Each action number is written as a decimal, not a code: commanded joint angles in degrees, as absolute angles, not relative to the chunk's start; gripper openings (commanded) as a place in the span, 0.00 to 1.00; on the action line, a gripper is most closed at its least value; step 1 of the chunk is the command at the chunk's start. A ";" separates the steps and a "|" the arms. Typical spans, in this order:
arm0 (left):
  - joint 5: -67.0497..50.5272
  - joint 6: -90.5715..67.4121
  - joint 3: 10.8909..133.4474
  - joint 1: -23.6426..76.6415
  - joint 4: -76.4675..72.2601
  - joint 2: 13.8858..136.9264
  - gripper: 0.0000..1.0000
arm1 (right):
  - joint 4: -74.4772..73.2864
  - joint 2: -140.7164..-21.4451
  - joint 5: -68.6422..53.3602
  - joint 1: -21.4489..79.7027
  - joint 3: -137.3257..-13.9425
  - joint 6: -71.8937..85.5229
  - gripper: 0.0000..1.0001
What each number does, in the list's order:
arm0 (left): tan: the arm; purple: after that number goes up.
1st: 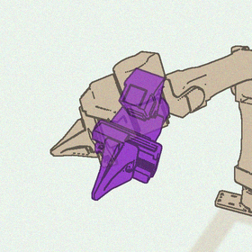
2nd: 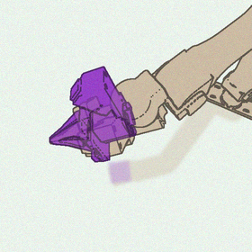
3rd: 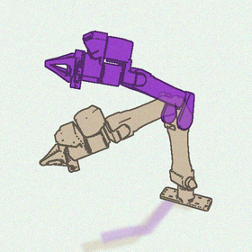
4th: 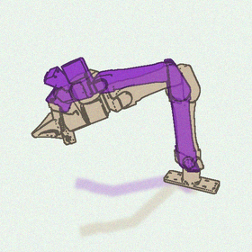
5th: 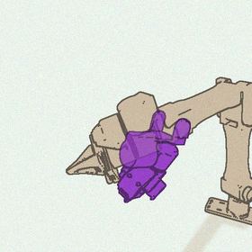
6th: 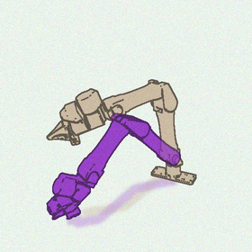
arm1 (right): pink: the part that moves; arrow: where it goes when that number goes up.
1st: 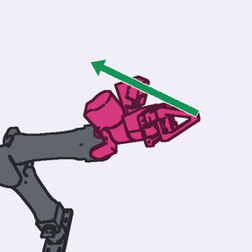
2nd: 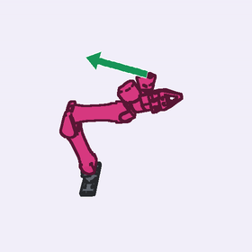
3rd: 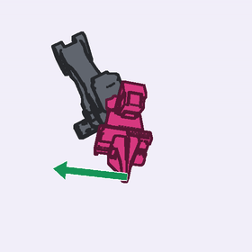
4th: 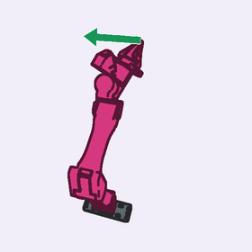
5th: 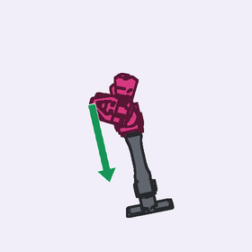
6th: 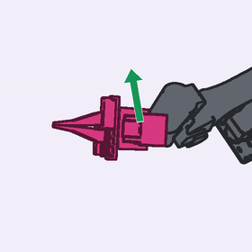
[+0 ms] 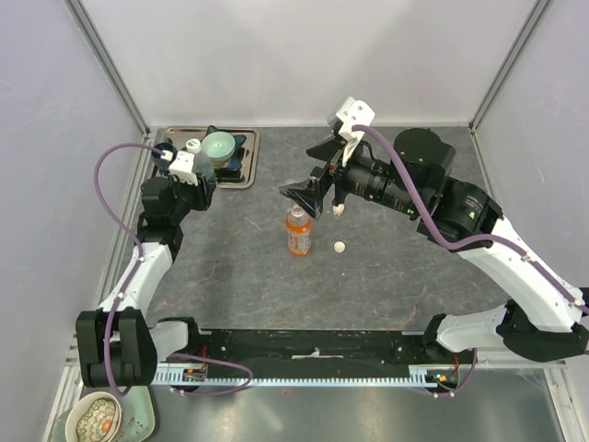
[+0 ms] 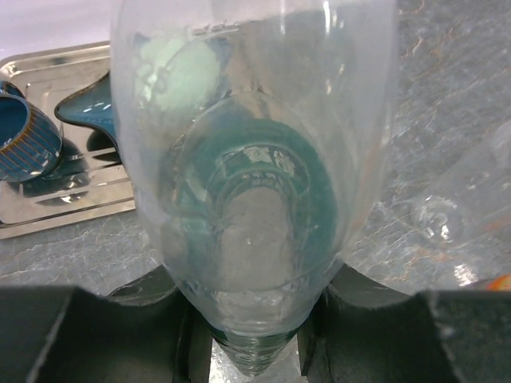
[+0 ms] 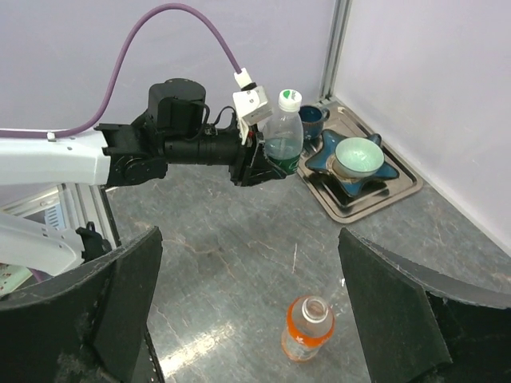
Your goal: Screw on the bottle caps
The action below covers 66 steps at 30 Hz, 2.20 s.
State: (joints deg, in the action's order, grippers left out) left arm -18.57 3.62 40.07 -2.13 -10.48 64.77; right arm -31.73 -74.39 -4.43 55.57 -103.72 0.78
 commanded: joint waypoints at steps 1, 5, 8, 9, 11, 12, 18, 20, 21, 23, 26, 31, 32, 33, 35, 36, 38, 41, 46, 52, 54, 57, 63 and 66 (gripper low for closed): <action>-20.13 10.10 36.91 -2.72 -23.03 68.63 0.35 | -31.11 -73.30 -2.55 55.02 -102.40 0.44 0.98; -20.30 10.55 35.07 -5.61 -30.65 72.59 0.36 | -30.94 -72.60 -2.20 54.49 -100.46 0.44 0.98; -22.75 8.88 32.79 -7.46 -36.19 74.97 0.31 | -30.76 -73.12 -2.63 53.88 -100.20 0.44 0.98; -23.29 9.22 31.65 -7.56 -41.08 75.14 0.30 | -30.85 -73.39 -2.72 53.62 -100.20 -1.13 0.98; -23.64 9.67 29.10 -7.56 -44.20 75.59 0.26 | -30.76 -74.00 -3.43 53.35 -100.20 -1.14 0.98; -23.64 9.84 28.74 -7.56 -45.17 75.85 0.24 | -30.67 -74.18 -3.69 52.91 -100.20 -1.14 0.98; -23.64 10.63 25.40 -8.61 -51.50 77.43 0.17 | -29.36 -74.71 -6.06 51.95 -99.23 -0.35 0.98; -23.12 12.48 24.53 -8.96 -52.99 77.35 0.15 | -29.18 -74.45 -6.50 51.94 -98.70 -0.18 0.98; -22.94 12.39 24.35 -9.40 -53.00 77.17 0.14 | -28.74 -74.36 -6.59 51.86 -98.44 -0.18 0.98; -24.07 11.34 24.78 -10.45 -50.64 75.86 0.14 | -28.30 -74.09 -6.85 51.77 -97.30 -0.18 0.98; -31.52 12.39 24.70 -10.72 -47.73 72.96 0.14 | -26.11 -75.05 -7.99 51.50 -94.85 1.22 0.98; -58.41 14.93 24.95 -10.64 -39.93 63.12 0.13 | -19.44 -81.11 -14.40 51.07 -93.87 3.42 0.98; -61.75 15.72 25.22 -10.63 -35.55 61.71 0.11 | -17.60 -83.04 -15.72 50.89 -93.26 3.60 0.98; -66.22 17.47 25.57 -10.63 -32.81 60.66 0.10 | -13.84 -83.93 -17.21 50.54 -92.99 4.30 0.98; -68.72 18.89 27.06 -10.63 -27.45 58.36 0.08 | -10.82 -87.00 -21.08 50.45 -92.90 4.13 0.96; -70.21 20.98 27.85 -10.63 -21.24 58.01 0.07 | -8.20 -87.79 -22.22 50.45 -92.81 3.78 0.95; -71.36 21.97 29.96 -10.63 -17.15 58.01 0.07 | -5.64 -90.17 -26.79 50.45 -92.81 3.25 0.94; -72.86 21.53 30.58 -10.55 -14.95 58.53 0.08 | -0.80 -92.02 -33.63 50.36 -92.29 3.25 0.91; -76.11 24.34 33.39 -10.63 -7.67 59.94 0.08 | 5.79 -93.42 -37.70 50.45 -91.23 3.60 0.87; -78.57 28.03 35.42 -10.55 -2.20 59.85 0.09 | 9.49 -98.25 -41.04 50.54 -93.59 4.83 0.83; -79.63 31.27 36.29 -10.46 1.82 59.59 0.10 | 8.79 -100.18 -41.05 50.62 -94.57 4.48 0.81; -80.33 34.01 37.00 -10.28 5.62 59.24 0.10 | 9.14 -101.68 -40.96 50.80 -95.54 4.04 0.80; -80.68 36.74 38.32 -9.67 10.19 58.98 0.10 | 12.12 -103.53 -39.64 51.06 -96.68 5.36 0.74; -80.68 37.88 38.84 -9.06 12.12 58.89 0.10 | 14.59 -103.97 -39.29 51.06 -96.68 7.37 0.69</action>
